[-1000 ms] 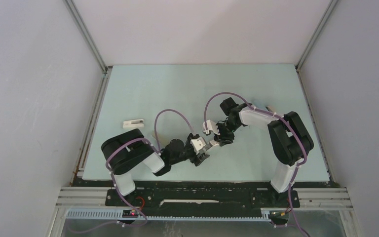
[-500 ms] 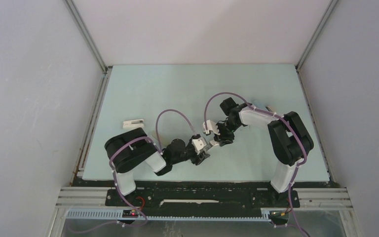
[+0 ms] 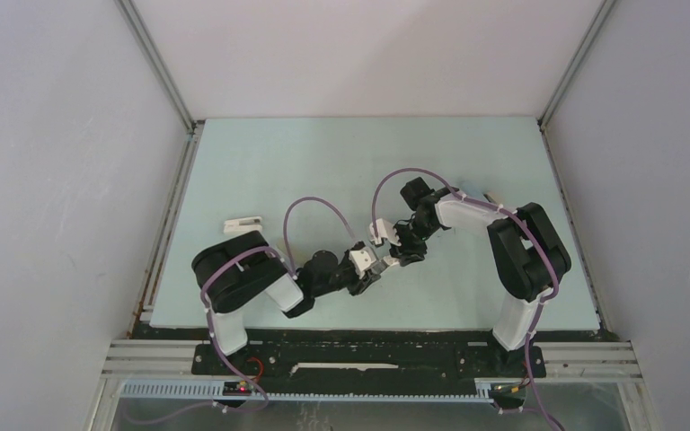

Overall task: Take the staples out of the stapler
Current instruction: Close the staple box at the center of the board.

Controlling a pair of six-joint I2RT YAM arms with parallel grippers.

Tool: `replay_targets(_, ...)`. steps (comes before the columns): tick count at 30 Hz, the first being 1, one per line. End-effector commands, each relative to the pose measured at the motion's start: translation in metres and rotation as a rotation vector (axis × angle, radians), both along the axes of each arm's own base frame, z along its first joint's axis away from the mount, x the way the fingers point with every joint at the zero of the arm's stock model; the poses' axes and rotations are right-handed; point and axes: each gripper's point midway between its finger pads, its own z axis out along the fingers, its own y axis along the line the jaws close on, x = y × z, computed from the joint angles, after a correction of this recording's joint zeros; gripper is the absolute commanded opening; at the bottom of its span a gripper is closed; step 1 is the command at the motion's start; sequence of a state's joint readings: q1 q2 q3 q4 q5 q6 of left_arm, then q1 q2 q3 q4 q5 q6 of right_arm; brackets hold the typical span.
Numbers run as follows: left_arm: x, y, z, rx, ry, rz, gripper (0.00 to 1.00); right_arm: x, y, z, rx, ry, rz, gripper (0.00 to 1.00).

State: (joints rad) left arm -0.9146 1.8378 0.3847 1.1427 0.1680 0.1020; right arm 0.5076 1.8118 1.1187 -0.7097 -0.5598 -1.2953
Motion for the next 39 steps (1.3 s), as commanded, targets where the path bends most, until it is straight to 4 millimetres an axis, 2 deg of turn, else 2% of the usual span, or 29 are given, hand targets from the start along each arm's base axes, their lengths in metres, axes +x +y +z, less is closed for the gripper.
replay_targets(1, 0.010, 0.004, -0.011, 0.049, 0.014, 0.034, 0.44, -0.005, 0.004, 0.007, 0.019, -0.010, 0.040, 0.46)
replay_targets(16, 0.012, 0.005, -0.010, 0.059, 0.014, -0.013, 0.38, 0.001, 0.003, 0.011, 0.042, -0.038, 0.056, 0.45)
replay_targets(39, 0.006, 0.003, -0.011, 0.067, 0.035, -0.106, 0.36, 0.006, 0.001, 0.004, 0.025, -0.062, 0.080, 0.40)
